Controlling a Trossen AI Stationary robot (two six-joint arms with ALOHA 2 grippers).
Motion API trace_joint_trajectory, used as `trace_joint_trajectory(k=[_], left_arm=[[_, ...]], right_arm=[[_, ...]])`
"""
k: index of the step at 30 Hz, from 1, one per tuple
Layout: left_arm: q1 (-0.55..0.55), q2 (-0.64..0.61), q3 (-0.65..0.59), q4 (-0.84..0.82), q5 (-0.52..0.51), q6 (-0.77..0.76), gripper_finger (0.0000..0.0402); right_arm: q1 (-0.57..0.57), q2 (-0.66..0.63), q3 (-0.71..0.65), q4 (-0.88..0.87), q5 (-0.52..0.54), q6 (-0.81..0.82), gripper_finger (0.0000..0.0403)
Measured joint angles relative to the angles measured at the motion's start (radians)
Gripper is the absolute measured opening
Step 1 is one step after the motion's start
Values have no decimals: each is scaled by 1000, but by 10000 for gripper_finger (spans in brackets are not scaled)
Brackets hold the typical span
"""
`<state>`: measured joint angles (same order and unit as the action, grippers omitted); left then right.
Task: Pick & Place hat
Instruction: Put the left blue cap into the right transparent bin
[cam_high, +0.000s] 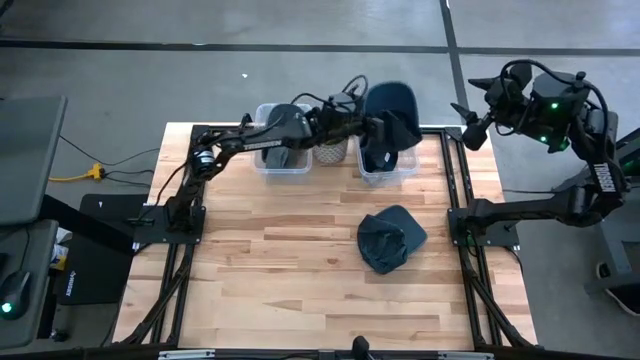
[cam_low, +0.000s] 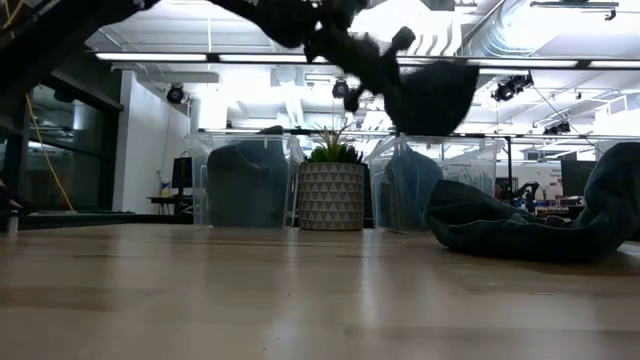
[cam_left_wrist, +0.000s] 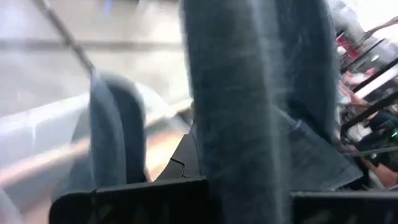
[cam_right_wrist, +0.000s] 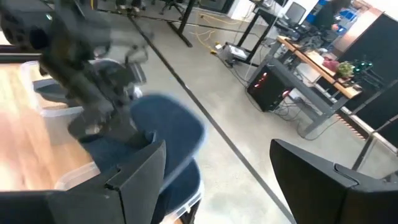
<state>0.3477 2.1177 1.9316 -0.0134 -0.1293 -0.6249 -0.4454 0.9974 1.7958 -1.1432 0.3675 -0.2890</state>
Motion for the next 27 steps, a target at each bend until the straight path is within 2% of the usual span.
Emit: trace_joint_trajectory(k=[9, 14, 22, 27], left_arm=[[-1, 51, 0, -8, -12, -61, 0], [0, 48, 1, -86, -20, -59, 0], [-3, 49, 1, -149, -18, -61, 0], [-1, 68, 3, -152, -20, -65, 0]], right_arm=[[0, -6, -97, 2, -2, -2, 283], [0, -24, -134, 4, 0, -1, 283], [0, -57, -143, 43, -5, -5, 283], [0, -69, -143, 41, -51, 16, 283]])
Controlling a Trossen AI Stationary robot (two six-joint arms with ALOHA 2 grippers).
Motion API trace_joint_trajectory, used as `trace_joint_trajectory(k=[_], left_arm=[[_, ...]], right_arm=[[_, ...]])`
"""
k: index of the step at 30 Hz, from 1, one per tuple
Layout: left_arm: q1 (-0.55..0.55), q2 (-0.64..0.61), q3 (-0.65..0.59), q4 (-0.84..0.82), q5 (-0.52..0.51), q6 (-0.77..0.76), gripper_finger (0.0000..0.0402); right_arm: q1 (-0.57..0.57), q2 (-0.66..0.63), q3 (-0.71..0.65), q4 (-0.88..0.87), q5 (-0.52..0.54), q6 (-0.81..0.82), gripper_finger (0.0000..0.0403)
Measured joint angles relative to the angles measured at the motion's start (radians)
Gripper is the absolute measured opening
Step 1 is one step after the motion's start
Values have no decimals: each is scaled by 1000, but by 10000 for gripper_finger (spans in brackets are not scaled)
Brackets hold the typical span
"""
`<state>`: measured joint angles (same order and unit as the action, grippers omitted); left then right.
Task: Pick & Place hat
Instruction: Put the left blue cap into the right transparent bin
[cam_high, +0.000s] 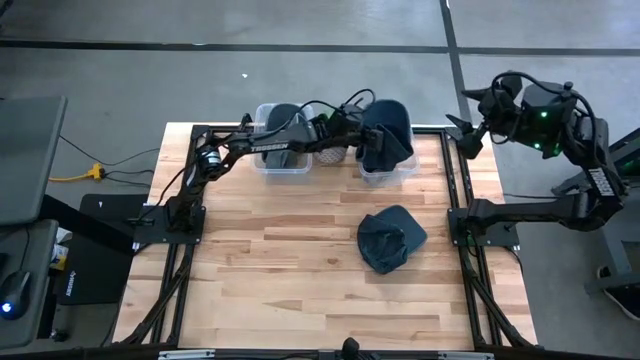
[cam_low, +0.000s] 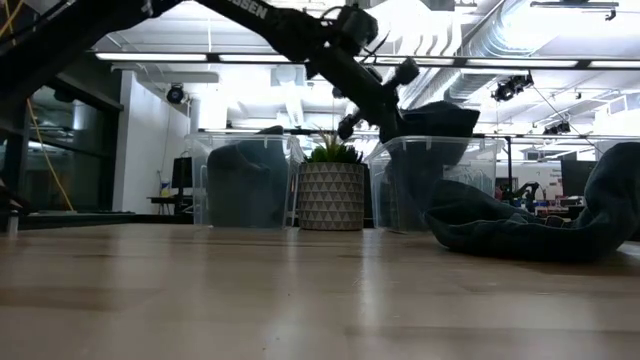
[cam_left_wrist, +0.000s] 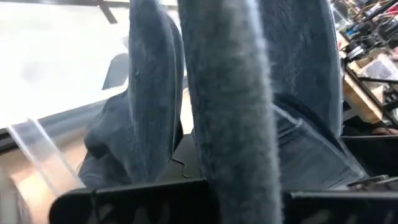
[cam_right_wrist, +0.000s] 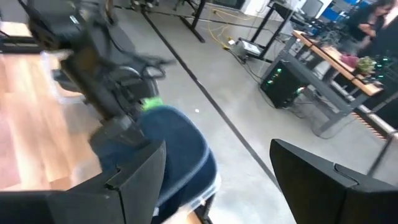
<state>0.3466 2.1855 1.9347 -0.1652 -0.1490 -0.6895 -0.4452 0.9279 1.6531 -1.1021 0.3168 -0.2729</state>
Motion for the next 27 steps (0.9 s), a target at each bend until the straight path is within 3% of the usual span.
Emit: trace_joint_trajectory(k=[27], left_arm=[[0, 6, -2, -19, 28, 12, 0]], right_arm=[[0, -12, 1, -1, -36, 11, 283]])
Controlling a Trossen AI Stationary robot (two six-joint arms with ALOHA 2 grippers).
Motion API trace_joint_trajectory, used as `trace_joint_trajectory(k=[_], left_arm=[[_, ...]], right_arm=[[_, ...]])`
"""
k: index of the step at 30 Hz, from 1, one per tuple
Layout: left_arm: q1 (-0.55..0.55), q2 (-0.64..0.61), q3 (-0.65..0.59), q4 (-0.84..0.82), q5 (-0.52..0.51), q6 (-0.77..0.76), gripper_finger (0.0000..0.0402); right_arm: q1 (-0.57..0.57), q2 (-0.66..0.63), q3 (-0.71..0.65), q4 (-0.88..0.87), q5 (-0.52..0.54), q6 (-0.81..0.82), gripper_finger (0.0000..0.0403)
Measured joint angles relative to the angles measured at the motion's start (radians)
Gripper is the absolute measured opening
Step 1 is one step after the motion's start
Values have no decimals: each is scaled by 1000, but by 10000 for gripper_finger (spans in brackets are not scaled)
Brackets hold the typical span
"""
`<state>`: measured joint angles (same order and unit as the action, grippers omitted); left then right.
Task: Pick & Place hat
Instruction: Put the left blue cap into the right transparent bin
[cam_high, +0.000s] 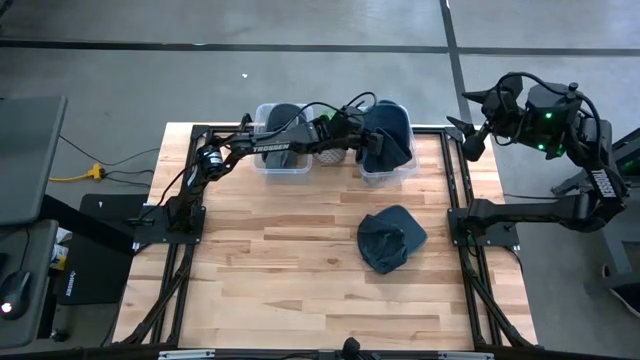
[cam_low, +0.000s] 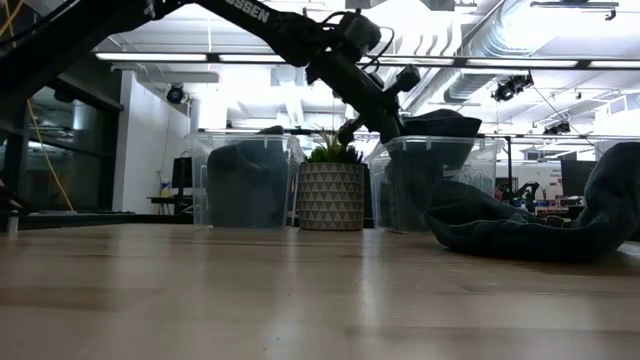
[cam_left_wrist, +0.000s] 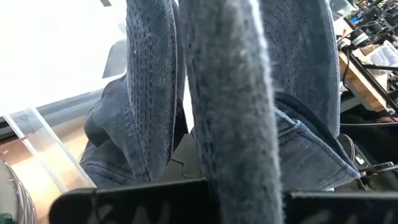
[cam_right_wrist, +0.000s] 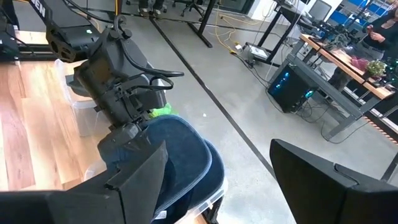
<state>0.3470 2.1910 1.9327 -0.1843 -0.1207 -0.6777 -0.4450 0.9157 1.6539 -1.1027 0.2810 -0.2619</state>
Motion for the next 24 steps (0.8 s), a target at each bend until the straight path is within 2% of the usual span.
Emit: trace_joint_trajectory(k=[5, 12, 16, 20, 24], left_arm=[[0, 0, 0, 1, 1, 13, 0], [0, 0, 0, 1, 13, 19, 0], [0, 0, 0, 1, 14, 22, 0], [0, 0, 0, 1, 8, 41, 1], [0, 0, 0, 2, 2, 67, 1]], right_arm=[[0, 0, 0, -4, -18, 14, 283], [0, 50, 1, -11, -212, 19, 283], [-6, 133, 0, 45, -208, -44, 283], [-71, 237, 0, 80, -270, -108, 283], [-196, 348, -2, 78, -305, -172, 283]])
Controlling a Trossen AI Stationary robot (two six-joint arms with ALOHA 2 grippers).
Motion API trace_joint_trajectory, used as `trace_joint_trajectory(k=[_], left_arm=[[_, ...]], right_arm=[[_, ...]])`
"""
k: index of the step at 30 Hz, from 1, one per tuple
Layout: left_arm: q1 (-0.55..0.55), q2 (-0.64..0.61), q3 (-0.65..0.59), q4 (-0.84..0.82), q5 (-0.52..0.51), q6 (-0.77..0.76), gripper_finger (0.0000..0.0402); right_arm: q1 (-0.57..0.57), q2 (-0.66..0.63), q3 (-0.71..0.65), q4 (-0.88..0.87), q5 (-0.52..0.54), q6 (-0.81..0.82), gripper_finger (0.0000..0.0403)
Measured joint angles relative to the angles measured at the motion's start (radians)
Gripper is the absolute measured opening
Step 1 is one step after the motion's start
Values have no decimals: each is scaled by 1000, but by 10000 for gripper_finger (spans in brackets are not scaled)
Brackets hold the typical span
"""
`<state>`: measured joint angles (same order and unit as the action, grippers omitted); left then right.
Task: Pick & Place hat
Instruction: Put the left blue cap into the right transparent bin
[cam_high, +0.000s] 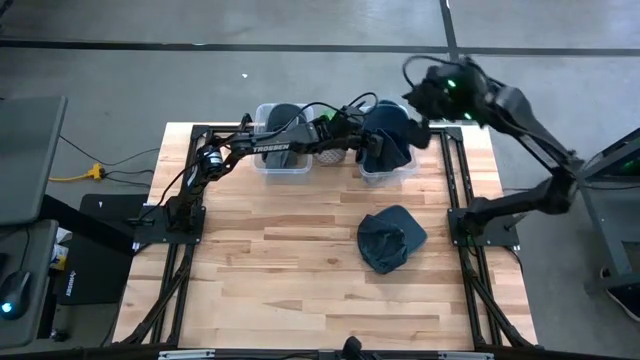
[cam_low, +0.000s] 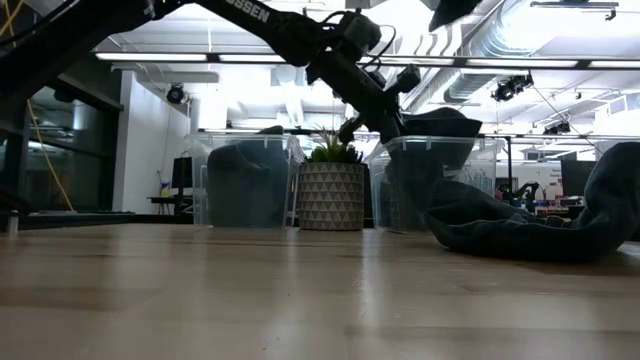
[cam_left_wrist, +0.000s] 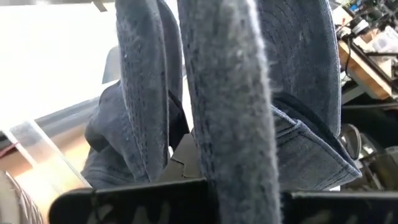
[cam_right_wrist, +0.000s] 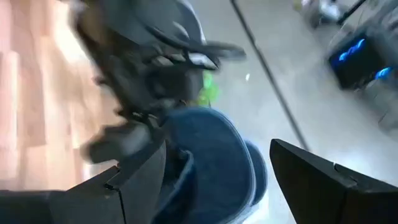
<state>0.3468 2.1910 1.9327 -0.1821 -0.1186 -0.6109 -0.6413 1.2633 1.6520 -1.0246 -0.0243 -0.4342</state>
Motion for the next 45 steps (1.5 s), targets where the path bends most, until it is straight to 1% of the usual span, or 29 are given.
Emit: trace_joint_trajectory(k=[5, 7, 9, 13, 17, 24, 28, 33, 40, 45], left_arm=[[0, 0, 0, 8, -1, 100, 1], [0, 0, 0, 12, -3, 145, 0], [0, 0, 0, 30, -7, 188, 0], [0, 1, 0, 85, -15, 217, 0], [0, 1, 0, 139, -10, 225, 0], [1, 1, 0, 151, -6, 239, 0], [1, 1, 0, 204, -6, 245, 0], [1, 1, 0, 218, -6, 245, 0], [0, 1, 0, 254, -2, 249, 0], [1, 1, 0, 260, 9, 268, 0]], right_arm=[[-175, 76, 1, 16, -248, 11, 283], [-230, 102, 1, 8, -326, 8, 283], [-283, 118, 1, -8, -355, 7, 283], [-361, 137, 2, -22, -417, 0, 282], [-404, 140, 2, -23, -449, -16, 282], [-453, 138, 2, -55, -509, -57, 282], [-459, 139, 2, -58, -510, -49, 282], [-460, 156, 2, -64, -518, -15, 282], [-451, 198, 2, -113, -582, -4, 281], [-451, 221, 2, -117, -594, 7, 266]])
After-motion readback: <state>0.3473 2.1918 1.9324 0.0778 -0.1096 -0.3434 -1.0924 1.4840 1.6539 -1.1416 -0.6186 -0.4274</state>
